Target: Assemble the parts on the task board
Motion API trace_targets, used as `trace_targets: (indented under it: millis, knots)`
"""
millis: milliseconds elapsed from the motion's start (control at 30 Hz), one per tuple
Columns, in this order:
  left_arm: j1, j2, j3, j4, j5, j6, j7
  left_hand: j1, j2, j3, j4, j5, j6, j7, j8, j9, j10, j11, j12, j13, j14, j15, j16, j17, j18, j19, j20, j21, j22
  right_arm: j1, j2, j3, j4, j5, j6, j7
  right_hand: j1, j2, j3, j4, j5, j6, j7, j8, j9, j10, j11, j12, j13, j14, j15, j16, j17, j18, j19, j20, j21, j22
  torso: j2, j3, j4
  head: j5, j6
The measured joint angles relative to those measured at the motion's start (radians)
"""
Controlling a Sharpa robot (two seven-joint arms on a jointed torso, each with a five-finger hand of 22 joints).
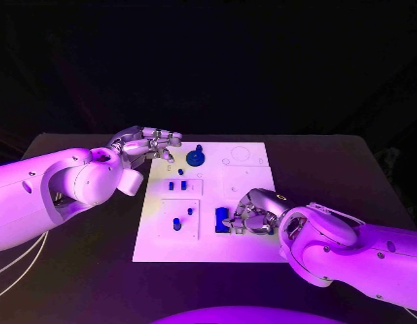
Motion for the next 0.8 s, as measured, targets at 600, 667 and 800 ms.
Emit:
trace_targets:
  millis: [600, 667, 800]
  knots:
    - [0.0, -0.002, 0.0, -0.001, 0.0, 0.0, -0.001, 0.0, 0.0, 0.0, 0.0, 0.0, 0.0, 0.0, 0.0, 0.0, 0.0, 0.0, 0.0, 0.0, 0.0, 0.0, 0.0, 0.0, 0.0, 0.0, 0.0, 0.0, 0.0, 0.0, -0.015, 0.0, 0.007, -0.005, 0.001, 0.002, 0.018, -0.018, -0.01, 0.005, 0.0, 0.0, 0.0, 0.0, 0.001, 0.0, 0.0, 0.0, -0.003, 0.0, 0.0, 0.0, 0.0, 0.0, 0.0, 0.0, 0.0, 0.0, 0.0, 0.0007, -0.0012, 0.005, -0.002]
    - [0.0, -0.002, 0.0, -0.001, 0.0, 0.0, -0.001, 0.0, 0.0, 0.0, 0.0, 0.0, 0.0, 0.0, 0.0, 0.0, 0.0, 0.0, 0.0, 0.0, 0.0, 0.0, 0.0, 0.0, 0.0, 0.0, 0.0, 0.0, 0.0, 0.0, -0.031, 0.0, 0.013, -0.006, -0.003, 0.003, 0.028, -0.028, -0.014, 0.001, 0.007, -0.004, -0.004, 0.0, 0.001, 0.0, 0.0, -0.005, -0.003, 0.0, 0.0, 0.0, 0.0, 0.0, 0.0, 0.0, -0.005, 0.0, 0.0, 0.001, -0.0012, 0.005, -0.002]
    - [0.0, -0.004, -0.001, -0.001, 0.0, 0.0, -0.001, 0.0, 0.0, 0.0, 0.0, 0.0, 0.0, 0.0, 0.0, 0.0, 0.0, 0.0, 0.0, 0.0, 0.0, 0.0, 0.0, 0.0, 0.0, 0.0, 0.0, 0.0, 0.0, 0.009, -0.081, 0.0, 0.027, -0.009, -0.017, 0.011, 0.064, -0.033, -0.019, -0.005, 0.008, -0.022, 0.004, -0.017, -0.006, -0.006, 0.006, -0.015, 0.001, 0.0, 0.0, 0.0, 0.0, 0.0, 0.0, 0.0, -0.007, 0.0, 0.0, 0.001, -0.002, 0.003, -0.002]
